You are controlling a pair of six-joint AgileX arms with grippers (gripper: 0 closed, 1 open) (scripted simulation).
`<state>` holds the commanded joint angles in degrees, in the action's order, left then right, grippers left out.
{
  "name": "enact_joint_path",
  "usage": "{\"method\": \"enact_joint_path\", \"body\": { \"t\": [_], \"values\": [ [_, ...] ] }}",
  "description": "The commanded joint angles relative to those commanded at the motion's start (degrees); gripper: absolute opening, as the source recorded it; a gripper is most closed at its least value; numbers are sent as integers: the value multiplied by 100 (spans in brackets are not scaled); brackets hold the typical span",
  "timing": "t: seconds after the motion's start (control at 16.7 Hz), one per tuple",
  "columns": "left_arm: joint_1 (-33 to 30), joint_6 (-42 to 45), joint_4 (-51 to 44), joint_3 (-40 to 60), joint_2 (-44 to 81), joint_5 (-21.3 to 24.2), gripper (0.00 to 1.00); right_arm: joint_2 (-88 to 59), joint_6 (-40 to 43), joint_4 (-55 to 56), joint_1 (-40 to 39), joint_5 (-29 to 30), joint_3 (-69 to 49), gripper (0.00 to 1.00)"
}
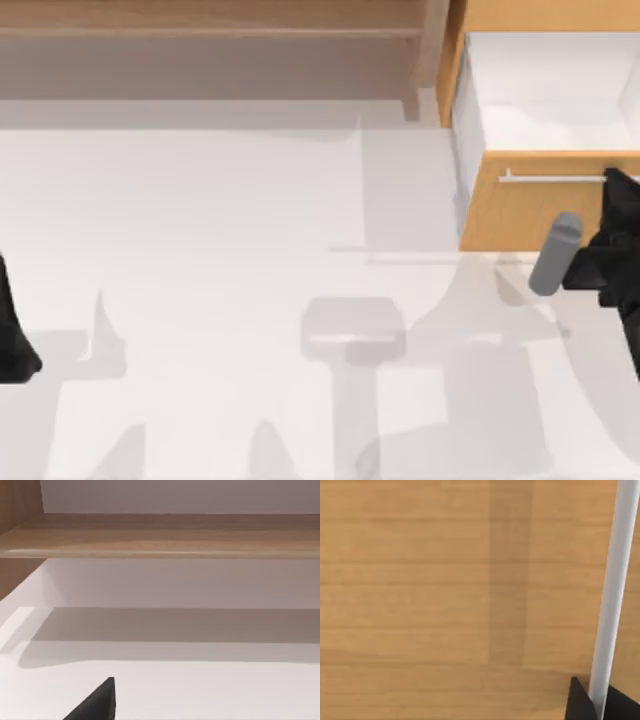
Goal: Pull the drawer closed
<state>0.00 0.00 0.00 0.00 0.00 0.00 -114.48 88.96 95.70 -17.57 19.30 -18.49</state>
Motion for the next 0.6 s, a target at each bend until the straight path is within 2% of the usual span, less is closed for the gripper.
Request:
{"method": "enact_joint_path", "body": {
  "t": [0.6],
  "values": [
    [0,0,0,0,0,0,100,-423,5,-926,380,-368,-1323,0]
  ]
}}
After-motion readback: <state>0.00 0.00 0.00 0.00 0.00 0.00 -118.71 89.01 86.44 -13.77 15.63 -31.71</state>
